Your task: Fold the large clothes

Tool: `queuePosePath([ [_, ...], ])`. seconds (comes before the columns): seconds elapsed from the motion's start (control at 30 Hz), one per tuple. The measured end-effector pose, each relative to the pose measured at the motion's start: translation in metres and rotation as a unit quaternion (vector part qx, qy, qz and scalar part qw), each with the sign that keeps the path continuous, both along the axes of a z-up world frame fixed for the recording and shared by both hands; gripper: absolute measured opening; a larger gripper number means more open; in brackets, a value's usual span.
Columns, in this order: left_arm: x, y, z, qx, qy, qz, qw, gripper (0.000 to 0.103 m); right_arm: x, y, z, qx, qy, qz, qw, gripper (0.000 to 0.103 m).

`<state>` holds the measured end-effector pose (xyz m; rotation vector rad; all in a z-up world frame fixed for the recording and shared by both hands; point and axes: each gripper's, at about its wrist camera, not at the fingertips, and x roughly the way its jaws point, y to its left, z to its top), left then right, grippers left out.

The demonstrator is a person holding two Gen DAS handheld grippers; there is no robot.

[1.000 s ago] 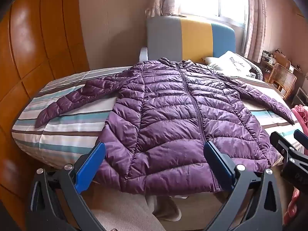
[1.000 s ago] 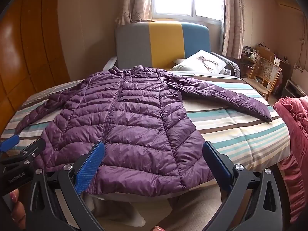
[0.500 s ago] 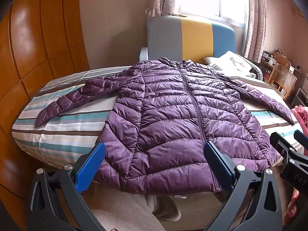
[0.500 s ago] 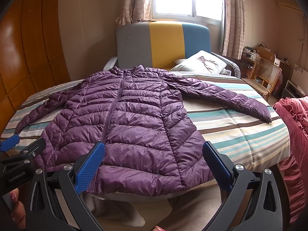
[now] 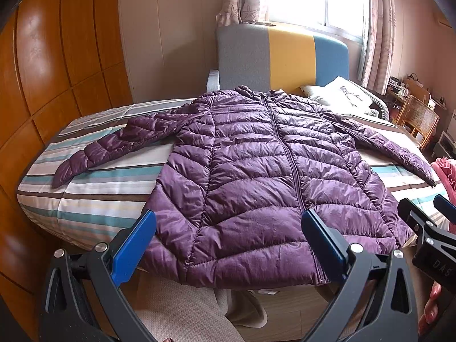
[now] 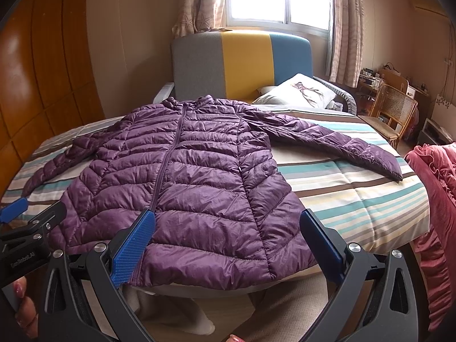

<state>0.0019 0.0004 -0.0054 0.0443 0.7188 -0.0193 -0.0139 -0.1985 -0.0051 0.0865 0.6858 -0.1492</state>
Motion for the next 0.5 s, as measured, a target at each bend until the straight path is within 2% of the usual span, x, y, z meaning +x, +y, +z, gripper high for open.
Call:
queuePosePath([
  [0.5, -0.0014, -0.0009, 0.0059, -0.001, -0.003, 0.001, 1.0, 0.101, 0.0014, 0.0002, -0.0003, 0.001, -0.002, 0.001, 1.0, 0.1],
])
